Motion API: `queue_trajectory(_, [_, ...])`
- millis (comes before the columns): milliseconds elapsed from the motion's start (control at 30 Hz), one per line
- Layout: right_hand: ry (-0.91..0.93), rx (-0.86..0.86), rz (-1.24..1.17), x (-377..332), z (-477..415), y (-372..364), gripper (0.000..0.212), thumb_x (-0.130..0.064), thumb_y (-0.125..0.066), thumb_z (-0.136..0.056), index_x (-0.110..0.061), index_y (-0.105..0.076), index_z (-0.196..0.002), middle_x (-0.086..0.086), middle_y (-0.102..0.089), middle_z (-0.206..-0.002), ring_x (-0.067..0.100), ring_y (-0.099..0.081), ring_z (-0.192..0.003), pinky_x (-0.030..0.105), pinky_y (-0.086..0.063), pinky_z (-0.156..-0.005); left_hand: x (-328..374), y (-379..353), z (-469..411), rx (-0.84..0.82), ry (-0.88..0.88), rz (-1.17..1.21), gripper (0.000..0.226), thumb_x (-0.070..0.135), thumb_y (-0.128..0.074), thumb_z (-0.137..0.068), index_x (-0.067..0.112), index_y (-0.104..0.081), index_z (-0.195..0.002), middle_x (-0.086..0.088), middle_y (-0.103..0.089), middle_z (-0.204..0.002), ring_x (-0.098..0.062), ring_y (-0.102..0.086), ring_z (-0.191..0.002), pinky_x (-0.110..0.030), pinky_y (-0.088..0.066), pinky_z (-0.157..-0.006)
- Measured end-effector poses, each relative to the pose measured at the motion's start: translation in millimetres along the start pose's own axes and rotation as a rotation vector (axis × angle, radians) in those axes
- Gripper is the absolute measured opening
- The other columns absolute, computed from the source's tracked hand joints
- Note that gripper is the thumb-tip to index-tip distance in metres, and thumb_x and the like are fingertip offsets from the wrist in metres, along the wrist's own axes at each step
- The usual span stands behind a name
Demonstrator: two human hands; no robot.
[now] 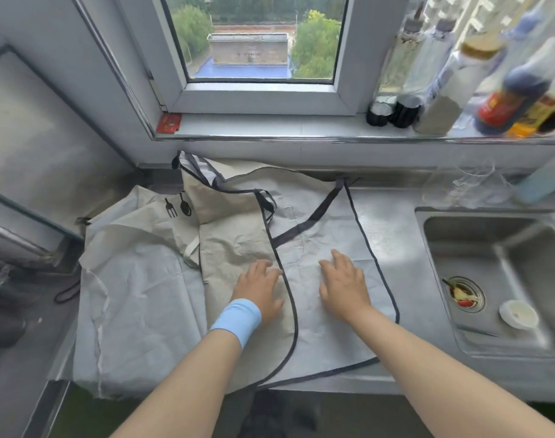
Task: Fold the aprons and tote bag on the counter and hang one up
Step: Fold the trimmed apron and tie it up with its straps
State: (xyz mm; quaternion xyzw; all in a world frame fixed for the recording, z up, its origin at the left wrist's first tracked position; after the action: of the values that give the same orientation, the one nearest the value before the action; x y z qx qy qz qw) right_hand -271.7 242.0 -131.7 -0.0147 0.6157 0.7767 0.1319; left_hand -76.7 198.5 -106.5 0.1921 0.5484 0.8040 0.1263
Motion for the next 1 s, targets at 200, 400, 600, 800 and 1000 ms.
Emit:
queue_trajectory(200, [-0.442,-0.081,-0.156,63.2,46.2,1.7,0.062,-0.043,-0.053,-0.089,-0.020,-0.032,-0.143,0.012,-0.018,-0.154,0.031,-0.020,-0.139,0.048,-0.034,-0.104,67.0,-11.9,1.7,-0.047,-0.090,0.076,0.040,0.037,-0.055,-0.087,0.031,-0.050,-0.127,0.001,-0.042,-0.126,-0.022,-0.041,-0.122,-0.035,-0.041,-0.093])
queue_trajectory(400, [-0.509,-0.046,-0.335,69.7,65.3,-6.0,0.071,-0.038,-0.067,-0.083,-0.023,-0.034,-0.144,0.010,-0.022,-0.151,0.031,-0.024,-0.136,0.047,-0.039,-0.102,101.3,-37.8,9.5,-0.171,-0.095,-0.099,0.075,0.056,-0.066,-0.069,0.039,-0.033,-0.135,-0.001,-0.029,-0.137,-0.028,-0.031,-0.125,-0.040,-0.039,-0.095])
queue_trajectory(600, [-0.733,0.045,-0.774,71.7,72.1,7.1,0.049,-0.016,-0.061,-0.075,-0.016,-0.045,-0.121,0.004,-0.059,-0.108,0.027,-0.061,-0.090,0.032,-0.048,-0.075,99.0,-40.1,13.9,-0.180,-0.122,-0.086,0.077,0.051,-0.064,-0.071,0.040,-0.030,-0.140,0.000,-0.025,-0.146,-0.030,-0.026,-0.130,-0.038,-0.038,-0.101])
queue_trajectory(800, [-0.526,0.053,-1.133,36.3,64.5,48.9,0.010,-0.011,-0.061,-0.071,-0.017,-0.061,-0.063,-0.002,-0.062,-0.064,0.017,-0.058,-0.057,0.028,-0.047,-0.052,91.4,4.8,8.0,-0.299,0.113,0.715,0.050,0.050,-0.054,-0.092,0.032,-0.047,-0.138,-0.003,-0.052,-0.139,-0.021,-0.051,-0.122,-0.036,-0.039,-0.106])
queue_trajectory(1000, [0.159,-0.060,-0.721,-35.7,52.2,81.4,0.033,-0.029,-0.063,-0.072,-0.031,-0.075,-0.102,0.000,-0.042,-0.149,0.018,-0.031,-0.141,0.038,-0.030,-0.110,42.4,70.5,18.6,-0.317,0.389,1.518,0.079,0.080,-0.062,-0.064,0.023,-0.061,-0.118,-0.007,-0.066,-0.115,-0.025,-0.066,-0.097,-0.047,-0.058,-0.079])
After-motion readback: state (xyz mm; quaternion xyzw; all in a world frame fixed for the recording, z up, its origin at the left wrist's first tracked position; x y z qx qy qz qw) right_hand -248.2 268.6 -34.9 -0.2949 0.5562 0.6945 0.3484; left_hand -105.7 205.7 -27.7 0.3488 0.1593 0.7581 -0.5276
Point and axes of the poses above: each hand's wrist, its own z-axis away from the middle knuckle, its own y-axis out of the back of the hand, x = y × z, the point moved 2 cm from there along -z, towards the middle knuckle
